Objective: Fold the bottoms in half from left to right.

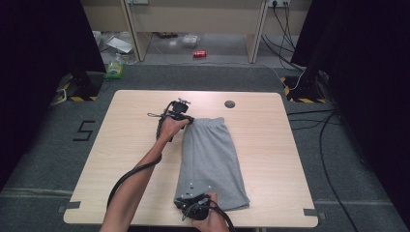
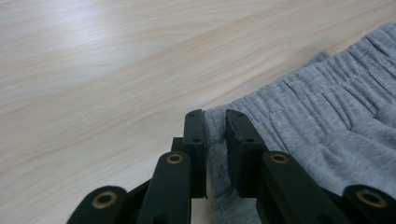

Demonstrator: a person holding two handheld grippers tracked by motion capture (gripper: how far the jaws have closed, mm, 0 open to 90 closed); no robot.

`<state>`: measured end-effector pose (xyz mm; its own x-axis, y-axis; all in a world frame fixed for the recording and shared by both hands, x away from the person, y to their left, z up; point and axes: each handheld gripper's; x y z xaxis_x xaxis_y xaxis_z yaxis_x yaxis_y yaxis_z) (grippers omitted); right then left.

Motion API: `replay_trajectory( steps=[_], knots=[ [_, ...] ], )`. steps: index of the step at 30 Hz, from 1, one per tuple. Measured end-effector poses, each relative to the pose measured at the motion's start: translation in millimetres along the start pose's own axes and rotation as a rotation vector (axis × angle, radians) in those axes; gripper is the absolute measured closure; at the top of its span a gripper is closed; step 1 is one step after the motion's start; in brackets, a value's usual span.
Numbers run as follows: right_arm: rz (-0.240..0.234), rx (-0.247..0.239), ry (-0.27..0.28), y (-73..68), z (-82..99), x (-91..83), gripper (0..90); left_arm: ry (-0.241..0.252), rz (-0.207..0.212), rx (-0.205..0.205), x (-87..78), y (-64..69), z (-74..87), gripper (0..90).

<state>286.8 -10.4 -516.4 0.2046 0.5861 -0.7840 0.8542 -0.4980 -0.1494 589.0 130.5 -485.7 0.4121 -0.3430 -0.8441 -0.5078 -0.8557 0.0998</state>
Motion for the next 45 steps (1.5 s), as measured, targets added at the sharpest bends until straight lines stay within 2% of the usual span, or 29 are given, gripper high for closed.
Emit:
replay_trajectory(
  steps=[4,7,8,9,11,14,17,20,24,28,32,33,38,40,45],
  knots=[
    [-0.021,-0.012,-0.001,-3.6,-11.9,10.6,82.2,0.002,-0.014,-0.016,-5.4,-17.5,6.9,78.4],
    [-0.033,0.002,-0.003,-6.6,-17.3,15.8,82.1,0.001,-0.024,-0.022,-9.3,-25.6,9.6,78.3],
    [-0.033,-0.013,0.004,-5.9,-18.5,17.4,81.9,0.0,-0.025,-0.026,-10.0,-27.7,10.7,78.3],
    [-0.033,0.0,0.002,-7.1,-19.1,17.8,81.4,0.004,-0.023,-0.034,-10.0,-29.0,11.7,78.2],
    [-0.043,0.011,-0.002,-7.4,-20.4,18.4,76.6,0.007,-0.02,-0.038,-9.4,-29.8,12.8,78.0],
    [-0.045,0.018,-0.006,-9.5,-21.9,17.1,61.8,0.005,-0.029,-0.035,-8.6,-27.9,11.7,77.3],
    [-0.046,0.009,0.002,-7.3,-24.2,12.8,56.2,0.007,-0.027,-0.039,-8.5,-27.9,11.5,76.2],
    [-0.047,0.031,0.035,-0.9,-28.4,1.6,52.9,0.013,-0.017,-0.052,-8.2,-29.9,12.4,74.4],
    [-0.016,0.048,0.088,13.5,-33.9,-20.4,51.5,0.019,-0.014,-0.06,-8.1,-30.5,13.1,73.6],
    [0.078,0.065,0.114,37.5,-35.2,-42.8,51.2,0.024,-0.017,-0.066,-8.1,-30.0,12.3,73.0],
    [0.192,0.079,0.101,65.8,-32.0,-61.7,53.0,0.026,-0.019,-0.071,-7.5,-29.5,11.0,73.0],
    [0.204,0.086,0.101,71.4,-30.0,-64.1,53.0,0.027,-0.019,-0.072,-7.5,-29.6,10.7,73.0],
    [0.196,0.164,0.06,103.5,-10.1,-68.5,52.7,0.032,-0.019,-0.077,-7.0,-30.0,10.6,73.0],
    [0.188,0.175,0.039,109.1,-0.4,-68.3,52.7,0.034,-0.016,-0.081,-6.6,-30.5,11.0,73.0],
    [0.153,0.202,-0.014,111.4,23.3,-69.2,51.9,0.039,-0.013,-0.092,-5.1,-30.6,11.6,72.3]
  ],
)
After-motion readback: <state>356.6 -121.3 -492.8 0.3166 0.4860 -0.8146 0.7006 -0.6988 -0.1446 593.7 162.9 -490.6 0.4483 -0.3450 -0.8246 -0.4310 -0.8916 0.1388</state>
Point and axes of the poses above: each handheld gripper's, and its own axes: x roughly forward along the jaws, z roughly out of its underside, y roughly to its right, and after that the axes turned 11 degrees about -y, right-handed
